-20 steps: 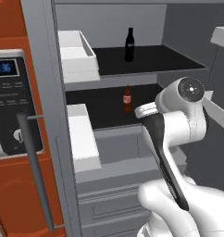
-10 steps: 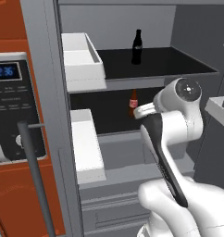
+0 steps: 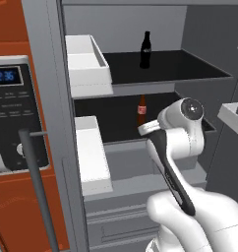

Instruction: Open the fridge, grab two sodas, and place both sodas inside the bowl with ice on the dining counter.

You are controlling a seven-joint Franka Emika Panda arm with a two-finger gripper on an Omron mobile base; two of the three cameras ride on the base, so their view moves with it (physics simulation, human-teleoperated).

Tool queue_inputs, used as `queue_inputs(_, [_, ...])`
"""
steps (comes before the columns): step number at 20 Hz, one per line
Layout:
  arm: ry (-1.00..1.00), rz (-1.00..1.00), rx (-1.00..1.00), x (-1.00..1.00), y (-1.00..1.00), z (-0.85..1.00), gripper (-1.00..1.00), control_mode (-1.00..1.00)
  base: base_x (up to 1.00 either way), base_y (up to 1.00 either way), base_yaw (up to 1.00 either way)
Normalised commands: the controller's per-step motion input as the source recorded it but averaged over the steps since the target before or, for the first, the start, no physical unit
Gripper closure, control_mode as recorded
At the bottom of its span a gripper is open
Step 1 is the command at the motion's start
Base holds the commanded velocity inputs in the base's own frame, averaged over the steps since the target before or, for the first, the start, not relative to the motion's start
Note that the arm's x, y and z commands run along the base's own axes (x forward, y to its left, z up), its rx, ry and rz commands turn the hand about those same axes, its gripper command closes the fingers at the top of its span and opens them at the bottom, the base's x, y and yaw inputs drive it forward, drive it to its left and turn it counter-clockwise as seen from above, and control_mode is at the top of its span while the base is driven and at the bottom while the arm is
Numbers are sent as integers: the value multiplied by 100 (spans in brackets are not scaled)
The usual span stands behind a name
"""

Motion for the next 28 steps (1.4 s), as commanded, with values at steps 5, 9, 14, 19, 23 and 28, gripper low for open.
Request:
queue_inputs(5, [-7,0,11,26,-3,-1,-100,-100,0,0,0])
queue_inputs(9, [-12,0,14,15,-5,0,-100,-100,0,0,0])
queue_inputs(14, [-8,0,10,9,-4,0,-100,-100,0,0,0])
queue_inputs(19, [-2,0,1,0,0,1,-100,-100,0,0,0])
queue_inputs(23, [0,0,-3,0,4,-1,-100,-100,0,0,0])
queue_inputs(28, [-2,0,0,0,0,3,-100,-100,0,0,0])
